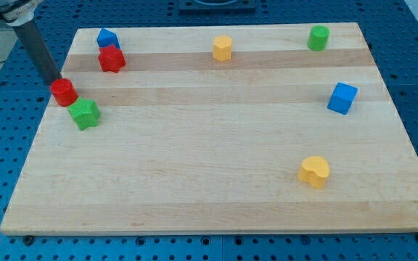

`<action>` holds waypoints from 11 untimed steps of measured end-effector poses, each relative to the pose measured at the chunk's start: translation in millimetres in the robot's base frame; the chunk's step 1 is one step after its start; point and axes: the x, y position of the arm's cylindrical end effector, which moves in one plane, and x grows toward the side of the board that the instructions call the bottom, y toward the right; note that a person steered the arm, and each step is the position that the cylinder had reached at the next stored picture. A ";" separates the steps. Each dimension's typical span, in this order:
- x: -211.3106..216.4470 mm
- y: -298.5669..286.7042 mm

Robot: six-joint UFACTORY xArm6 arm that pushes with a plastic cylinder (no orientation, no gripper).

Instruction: Move the red circle towards the bottom center

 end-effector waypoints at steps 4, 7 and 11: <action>18.6 76.9; 70.6 130.4; 192.7 218.4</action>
